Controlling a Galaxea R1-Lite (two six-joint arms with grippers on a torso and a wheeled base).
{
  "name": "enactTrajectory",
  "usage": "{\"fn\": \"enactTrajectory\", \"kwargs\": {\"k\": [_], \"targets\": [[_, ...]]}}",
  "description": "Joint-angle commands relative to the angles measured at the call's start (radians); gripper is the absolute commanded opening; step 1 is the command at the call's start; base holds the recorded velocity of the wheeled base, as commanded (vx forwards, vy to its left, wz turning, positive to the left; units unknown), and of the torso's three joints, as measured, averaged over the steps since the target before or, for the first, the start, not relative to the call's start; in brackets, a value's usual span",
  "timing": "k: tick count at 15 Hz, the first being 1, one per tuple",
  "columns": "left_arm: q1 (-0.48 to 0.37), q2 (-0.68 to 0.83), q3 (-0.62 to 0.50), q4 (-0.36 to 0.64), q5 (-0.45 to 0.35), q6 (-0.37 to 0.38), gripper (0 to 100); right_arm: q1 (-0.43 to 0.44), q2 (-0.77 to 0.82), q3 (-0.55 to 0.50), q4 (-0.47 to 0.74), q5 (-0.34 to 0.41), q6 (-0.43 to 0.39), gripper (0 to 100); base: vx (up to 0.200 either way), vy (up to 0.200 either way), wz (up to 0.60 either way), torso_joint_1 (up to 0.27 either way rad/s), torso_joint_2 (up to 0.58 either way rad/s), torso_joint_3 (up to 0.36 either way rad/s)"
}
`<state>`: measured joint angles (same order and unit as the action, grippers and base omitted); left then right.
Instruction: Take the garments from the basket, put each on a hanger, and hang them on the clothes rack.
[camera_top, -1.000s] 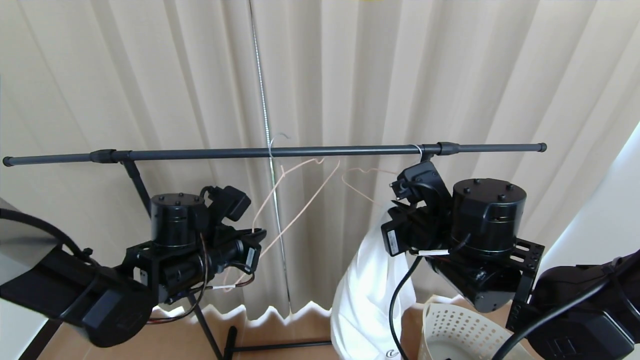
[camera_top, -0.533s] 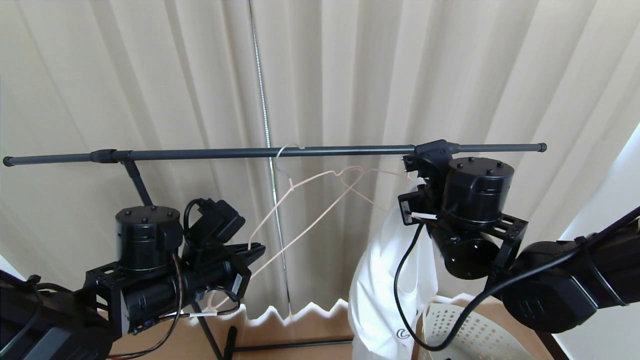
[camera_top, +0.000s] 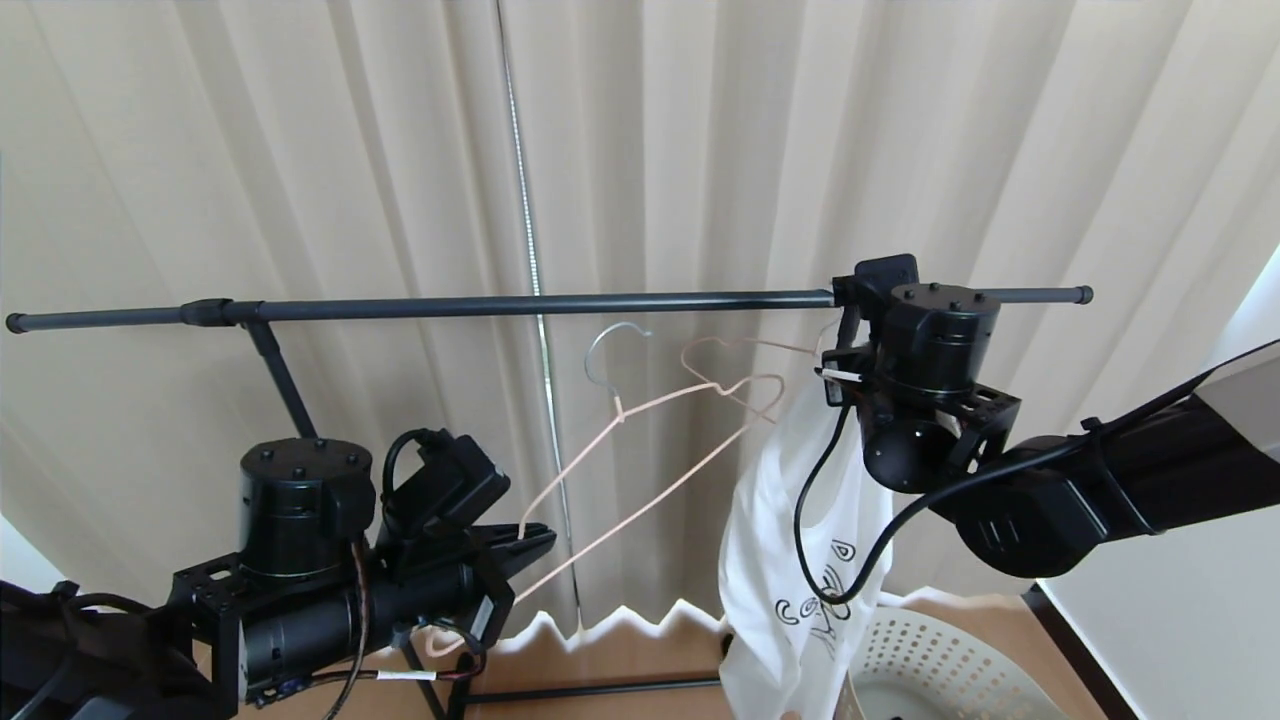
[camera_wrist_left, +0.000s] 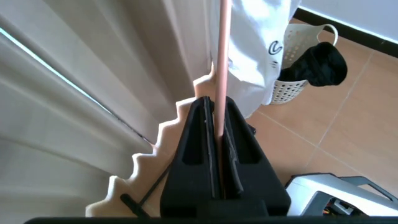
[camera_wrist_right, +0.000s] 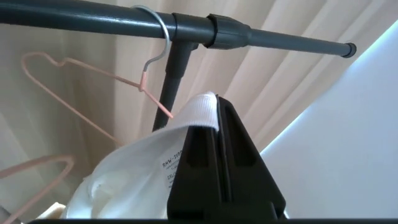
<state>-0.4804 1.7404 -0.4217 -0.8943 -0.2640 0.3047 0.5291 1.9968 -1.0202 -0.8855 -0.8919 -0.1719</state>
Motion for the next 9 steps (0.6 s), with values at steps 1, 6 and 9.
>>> {"fn": "enactTrajectory", "kwargs": {"k": [1, 6, 9], "targets": [[-0.01, -0.009, 0.009, 0.0, -0.009, 0.001, 0, -0.014, 0.033, -0.024, -0.001, -0.002, 0.002, 0, 0.0, 0.0, 0.0, 0.0, 0.0, 0.0], [-0.037, -0.012, 0.02, 0.0, -0.034, -0.002, 0, -0.015, 0.088, -0.049, -0.064, -0.01, 0.002, 0, 0.0, 0.0, 0.0, 0.0, 0.0, 0.0], [-0.049, 0.008, 0.011, 0.0, -0.032, -0.012, 0, 0.012, 0.091, -0.046, -0.095, -0.019, 0.002, 0, 0.0, 0.0, 0.0, 0.0, 0.0, 0.0]]}}
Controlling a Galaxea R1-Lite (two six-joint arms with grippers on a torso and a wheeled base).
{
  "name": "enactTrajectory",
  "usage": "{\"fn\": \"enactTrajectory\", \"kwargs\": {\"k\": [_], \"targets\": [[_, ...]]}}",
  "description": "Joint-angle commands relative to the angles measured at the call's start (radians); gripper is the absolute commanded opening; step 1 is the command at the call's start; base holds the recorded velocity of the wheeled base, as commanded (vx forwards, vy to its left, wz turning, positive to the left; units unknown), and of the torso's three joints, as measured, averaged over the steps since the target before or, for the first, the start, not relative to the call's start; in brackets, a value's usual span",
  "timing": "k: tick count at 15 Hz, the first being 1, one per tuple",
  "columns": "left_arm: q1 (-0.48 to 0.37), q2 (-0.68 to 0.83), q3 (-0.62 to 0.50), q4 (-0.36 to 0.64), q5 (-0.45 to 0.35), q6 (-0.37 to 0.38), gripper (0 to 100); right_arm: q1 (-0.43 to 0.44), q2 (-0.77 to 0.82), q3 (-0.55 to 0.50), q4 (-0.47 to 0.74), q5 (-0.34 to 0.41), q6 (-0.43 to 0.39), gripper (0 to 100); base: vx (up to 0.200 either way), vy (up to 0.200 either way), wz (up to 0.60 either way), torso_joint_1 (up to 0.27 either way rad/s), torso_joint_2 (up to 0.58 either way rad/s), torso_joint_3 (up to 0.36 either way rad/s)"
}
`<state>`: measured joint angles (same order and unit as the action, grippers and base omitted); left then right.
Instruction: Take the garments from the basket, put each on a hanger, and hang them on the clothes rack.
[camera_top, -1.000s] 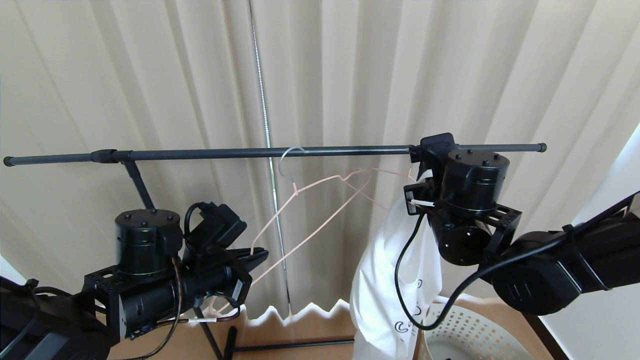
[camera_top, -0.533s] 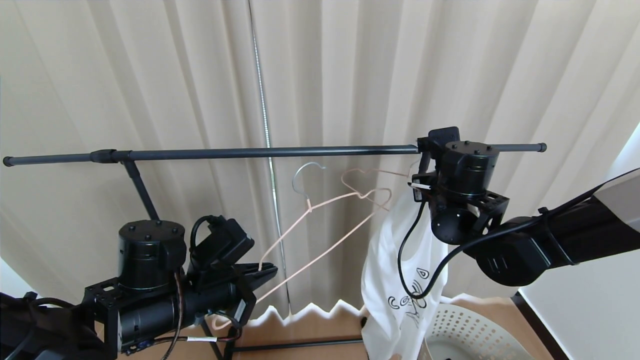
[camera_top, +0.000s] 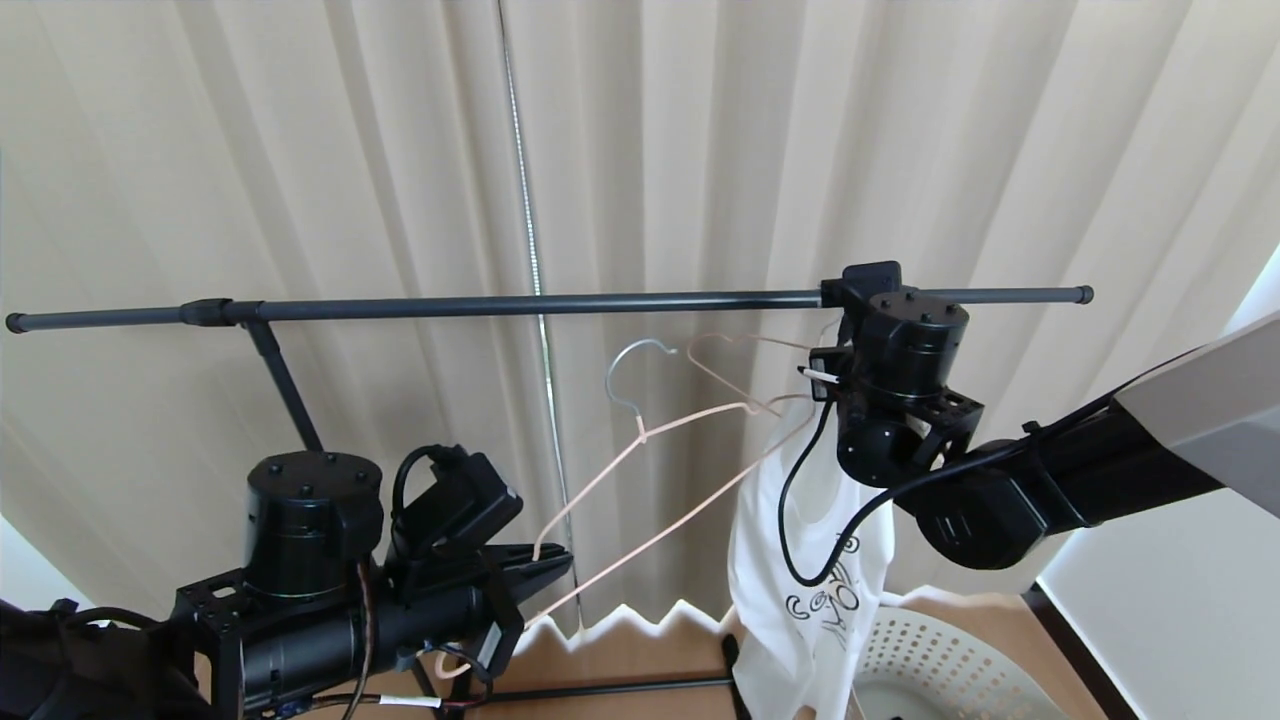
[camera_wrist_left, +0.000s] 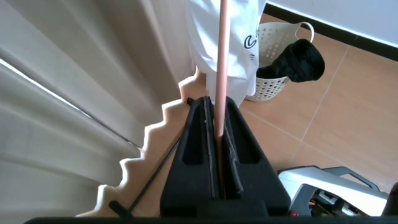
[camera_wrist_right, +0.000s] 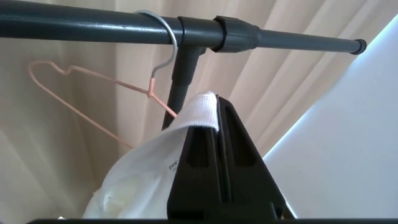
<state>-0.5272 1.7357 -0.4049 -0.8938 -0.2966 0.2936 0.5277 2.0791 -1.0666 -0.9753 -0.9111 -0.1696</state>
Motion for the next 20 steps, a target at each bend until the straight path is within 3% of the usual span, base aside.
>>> {"fn": "enactTrajectory", "kwargs": {"k": [1, 5, 12, 20], "targets": [[-0.01, 0.019, -0.012, 0.0, 0.002, -0.013, 0, 0.025, 0.009, 0.004, -0.016, 0.0, -0.001, 0, 0.0, 0.0, 0.0, 0.0, 0.0, 0.0], [-0.022, 0.027, -0.054, -0.002, 0.008, -0.114, 0, 0.087, 0.007, 0.033, -0.019, 0.0, 0.002, 0, 0.0, 0.0, 0.0, 0.0, 0.0, 0.0], [-0.02, 0.021, -0.049, -0.002, 0.005, -0.122, 0, 0.189, -0.016, 0.085, -0.06, 0.0, 0.001, 0, 0.0, 0.0, 0.0, 0.0, 0.0, 0.0], [-0.013, -0.018, -0.032, -0.002, -0.007, -0.117, 0, 0.078, -0.033, 0.073, -0.059, 0.031, -0.004, 0, 0.0, 0.0, 0.0, 0.0, 0.0, 0.0]]}}
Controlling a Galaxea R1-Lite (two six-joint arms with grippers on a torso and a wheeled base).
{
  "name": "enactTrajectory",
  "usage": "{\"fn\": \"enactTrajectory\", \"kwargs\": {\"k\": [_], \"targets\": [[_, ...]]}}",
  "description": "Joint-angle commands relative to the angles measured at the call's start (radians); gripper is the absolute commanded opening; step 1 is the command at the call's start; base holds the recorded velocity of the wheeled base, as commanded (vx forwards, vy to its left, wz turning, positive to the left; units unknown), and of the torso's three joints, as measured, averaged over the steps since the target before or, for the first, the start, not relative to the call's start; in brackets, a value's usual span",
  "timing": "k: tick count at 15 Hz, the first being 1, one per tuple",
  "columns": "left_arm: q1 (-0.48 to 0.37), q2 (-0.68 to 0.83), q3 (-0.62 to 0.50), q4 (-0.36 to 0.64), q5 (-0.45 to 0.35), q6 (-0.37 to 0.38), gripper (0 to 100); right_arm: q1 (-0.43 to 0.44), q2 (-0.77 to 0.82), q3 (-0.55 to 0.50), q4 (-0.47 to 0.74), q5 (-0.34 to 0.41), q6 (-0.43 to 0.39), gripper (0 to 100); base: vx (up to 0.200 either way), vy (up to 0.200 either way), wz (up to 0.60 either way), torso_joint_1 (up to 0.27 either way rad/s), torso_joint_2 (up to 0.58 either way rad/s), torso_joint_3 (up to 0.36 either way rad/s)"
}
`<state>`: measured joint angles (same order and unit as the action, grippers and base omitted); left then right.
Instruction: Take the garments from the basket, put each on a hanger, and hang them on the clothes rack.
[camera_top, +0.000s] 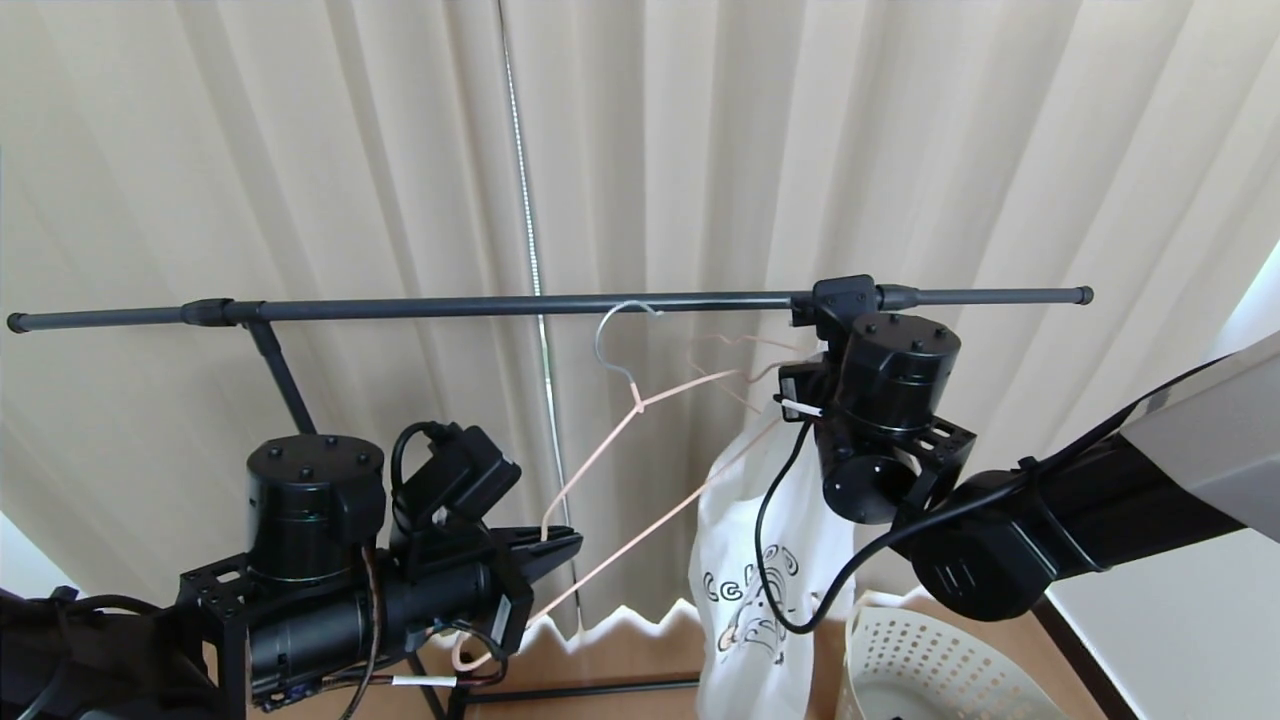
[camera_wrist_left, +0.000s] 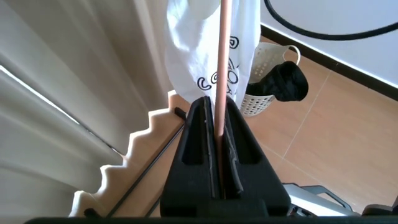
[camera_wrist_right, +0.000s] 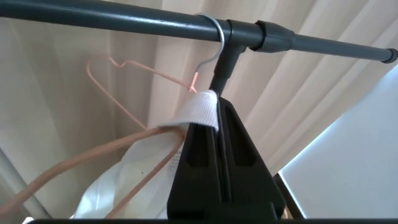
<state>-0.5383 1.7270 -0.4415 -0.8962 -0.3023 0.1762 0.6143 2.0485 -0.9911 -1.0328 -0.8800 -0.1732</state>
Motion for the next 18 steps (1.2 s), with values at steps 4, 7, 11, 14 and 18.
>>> {"fn": "enactTrajectory", "kwargs": {"k": [4, 7, 11, 14, 18], "targets": [[-0.006, -0.027, 0.032, 0.002, -0.061, 0.014, 0, -0.008, -0.001, -0.011, -0.001, -0.001, 0.0, 0, 0.0, 0.0, 0.0, 0.0, 0.0, 0.0], [-0.008, -0.026, 0.037, 0.002, -0.063, 0.016, 0, -0.01, -0.008, -0.011, -0.003, 0.01, 0.001, 0, 0.0, 0.0, 0.0, 0.0, 0.0, 0.0], [-0.009, -0.014, 0.037, 0.002, -0.06, 0.017, 0, 0.002, -0.011, 0.002, -0.012, 0.026, 0.008, 0, 0.0, 0.0, 0.0, 0.0, 0.0, 0.0], [-0.019, -0.012, 0.038, 0.002, -0.057, 0.016, 0, 0.013, -0.005, -0.003, -0.069, 0.035, 0.003, 0, 0.0, 0.0, 0.0, 0.0, 0.0, 0.0], [-0.023, 0.036, 0.018, -0.001, -0.015, 0.022, 0, 0.036, -0.008, 0.0, -0.096, 0.035, 0.003, 0, 0.0, 0.0, 0.0, 0.0, 0.0, 0.0]]}}
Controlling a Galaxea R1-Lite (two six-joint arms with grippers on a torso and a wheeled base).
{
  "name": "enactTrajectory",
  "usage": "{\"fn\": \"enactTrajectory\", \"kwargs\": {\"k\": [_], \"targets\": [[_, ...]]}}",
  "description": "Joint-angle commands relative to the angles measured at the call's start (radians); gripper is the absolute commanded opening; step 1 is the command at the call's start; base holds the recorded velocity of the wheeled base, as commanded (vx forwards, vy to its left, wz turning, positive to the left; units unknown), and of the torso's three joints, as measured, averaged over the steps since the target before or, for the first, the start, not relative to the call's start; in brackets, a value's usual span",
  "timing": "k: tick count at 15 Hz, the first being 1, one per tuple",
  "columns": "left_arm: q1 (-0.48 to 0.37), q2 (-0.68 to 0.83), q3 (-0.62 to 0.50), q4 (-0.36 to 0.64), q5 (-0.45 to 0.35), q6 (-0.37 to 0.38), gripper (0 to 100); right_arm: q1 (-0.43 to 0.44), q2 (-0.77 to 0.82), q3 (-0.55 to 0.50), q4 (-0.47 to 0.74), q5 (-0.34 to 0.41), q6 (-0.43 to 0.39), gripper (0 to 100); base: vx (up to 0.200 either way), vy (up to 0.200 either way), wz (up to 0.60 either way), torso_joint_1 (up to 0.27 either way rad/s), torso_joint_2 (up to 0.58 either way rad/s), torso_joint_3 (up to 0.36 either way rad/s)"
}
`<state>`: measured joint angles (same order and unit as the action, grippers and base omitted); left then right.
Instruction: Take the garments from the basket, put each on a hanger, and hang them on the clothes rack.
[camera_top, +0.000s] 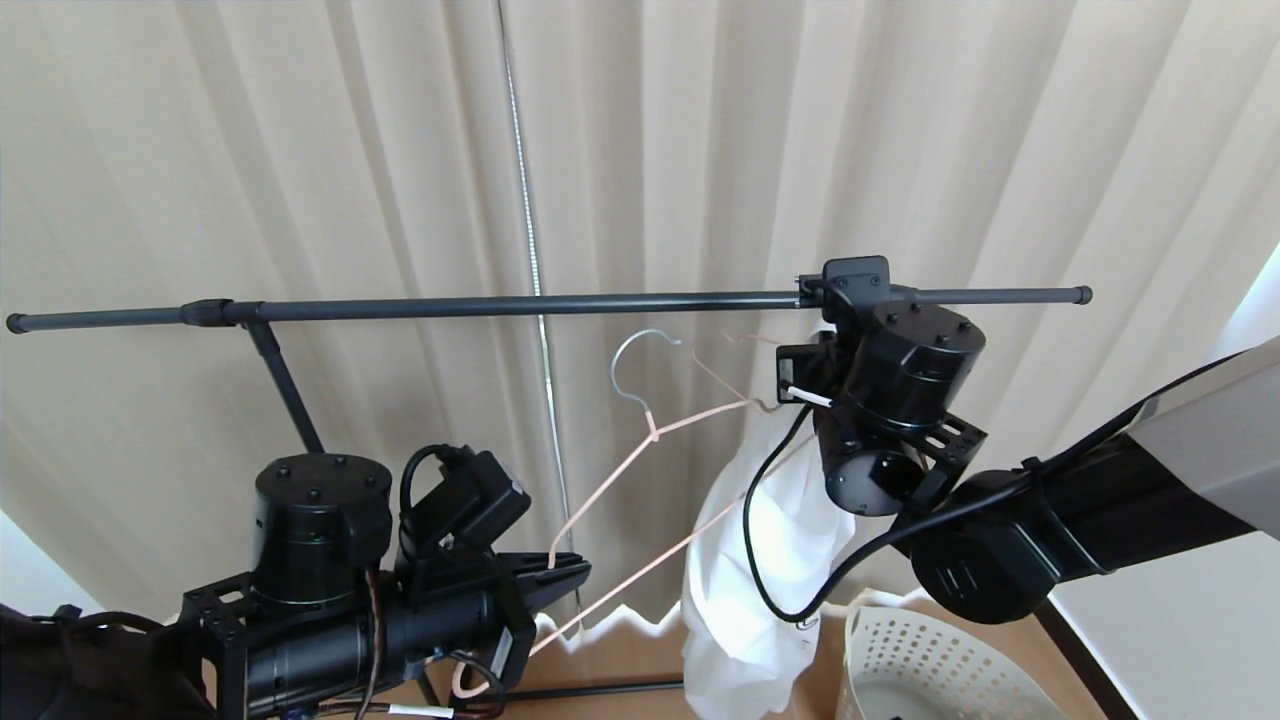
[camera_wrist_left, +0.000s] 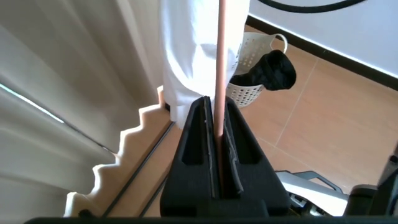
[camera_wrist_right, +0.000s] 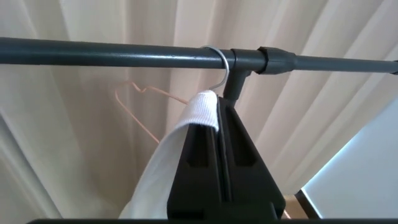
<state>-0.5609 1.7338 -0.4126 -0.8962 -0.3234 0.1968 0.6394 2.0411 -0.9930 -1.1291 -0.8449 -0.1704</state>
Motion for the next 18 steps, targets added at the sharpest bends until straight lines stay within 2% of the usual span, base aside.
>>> {"fn": "enactTrajectory", "kwargs": {"k": [1, 2, 8, 14, 16, 18], "targets": [[-0.002, 0.032, -0.015, -0.001, 0.017, 0.001, 0, 0.016, -0.001, 0.004, 0.0, 0.001, 0.0, 0, 0.0, 0.0, 0.0, 0.0, 0.0, 0.0], [-0.002, 0.033, -0.025, -0.001, 0.041, -0.004, 0, 0.025, 0.002, 0.011, 0.0, 0.001, 0.0, 0, 0.0, 0.0, 0.0, 0.0, 0.0, 0.0], [-0.002, 0.032, -0.018, -0.044, 0.041, -0.01, 0, 0.08, 0.008, 0.034, -0.014, 0.001, 0.002, 0, 0.0, 0.0, 0.0, 0.0, 0.0, 0.0], [-0.013, 0.035, -0.015, -0.044, 0.041, -0.004, 0, 0.241, -0.013, 0.093, -0.064, 0.009, 0.003, 0, 0.0, 0.0, 0.0, 0.0, 0.0, 0.0], [-0.014, 0.035, -0.009, -0.044, 0.041, 0.0, 0, 0.322, -0.067, 0.139, -0.07, 0.059, 0.006, 0, 0.0, 0.0, 0.0, 0.0, 0.0, 0.0], [-0.013, 0.035, -0.011, -0.044, 0.041, 0.0, 0, 0.365, -0.114, 0.177, -0.069, 0.096, 0.006, 0, 0.0, 0.0, 0.0, 0.0, 0.0, 0.0]]}}
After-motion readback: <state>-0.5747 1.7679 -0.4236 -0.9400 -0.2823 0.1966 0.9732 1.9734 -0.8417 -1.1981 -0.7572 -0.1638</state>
